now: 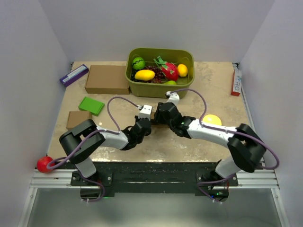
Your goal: Fold the paper box
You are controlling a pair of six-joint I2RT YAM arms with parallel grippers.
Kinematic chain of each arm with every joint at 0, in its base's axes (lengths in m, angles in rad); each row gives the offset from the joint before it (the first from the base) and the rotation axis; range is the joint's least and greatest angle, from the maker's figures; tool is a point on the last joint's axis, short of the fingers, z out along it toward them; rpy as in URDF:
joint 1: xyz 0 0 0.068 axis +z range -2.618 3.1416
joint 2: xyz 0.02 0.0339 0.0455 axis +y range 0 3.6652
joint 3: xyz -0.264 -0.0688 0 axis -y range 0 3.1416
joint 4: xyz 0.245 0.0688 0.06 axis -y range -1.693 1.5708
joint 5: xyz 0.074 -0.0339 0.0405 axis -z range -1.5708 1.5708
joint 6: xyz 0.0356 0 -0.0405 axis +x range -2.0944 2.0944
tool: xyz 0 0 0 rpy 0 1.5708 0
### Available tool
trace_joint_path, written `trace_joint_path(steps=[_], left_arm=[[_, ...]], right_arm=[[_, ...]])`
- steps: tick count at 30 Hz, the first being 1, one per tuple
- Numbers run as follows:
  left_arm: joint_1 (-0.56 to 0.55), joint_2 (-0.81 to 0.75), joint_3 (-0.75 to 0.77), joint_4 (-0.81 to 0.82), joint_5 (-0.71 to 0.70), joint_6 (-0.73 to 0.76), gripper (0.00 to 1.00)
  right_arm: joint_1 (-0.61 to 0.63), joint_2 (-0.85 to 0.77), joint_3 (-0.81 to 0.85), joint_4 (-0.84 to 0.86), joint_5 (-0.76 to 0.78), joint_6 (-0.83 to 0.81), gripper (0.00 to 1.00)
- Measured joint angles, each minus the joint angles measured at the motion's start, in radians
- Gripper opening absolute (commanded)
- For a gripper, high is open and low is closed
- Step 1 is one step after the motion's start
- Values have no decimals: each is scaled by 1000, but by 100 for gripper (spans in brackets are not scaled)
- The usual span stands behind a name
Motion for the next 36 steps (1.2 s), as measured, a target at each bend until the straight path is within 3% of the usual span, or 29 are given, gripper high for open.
trace_joint_path(steps=[3, 4, 13, 19, 22, 29, 33, 36], left_arm=[[0, -13, -11, -3, 7, 5, 7], [0, -19, -17, -7, 10, 8, 16], [-6, -119, -58, -128, 39, 34, 64], [-7, -225, -71, -236, 55, 30, 77], [-7, -297, -85, -292, 65, 26, 78], [-2, -502, -91, -473, 196, -6, 87], [91, -573, -84, -503, 352, -34, 85], [196, -513, -48, -494, 459, -53, 83]], right_arm=[[0, 99, 16, 25, -17, 1, 42], [0, 121, 19, 35, -17, 2, 42], [-8, 206, 30, 117, -19, 27, 42], [-7, 234, 36, 139, -17, 43, 42], [-7, 238, 34, 139, -17, 51, 41], [-6, 266, 30, 168, -13, 64, 41], [-6, 273, 27, 189, -13, 68, 44], [-6, 272, 23, 200, -14, 70, 49]])
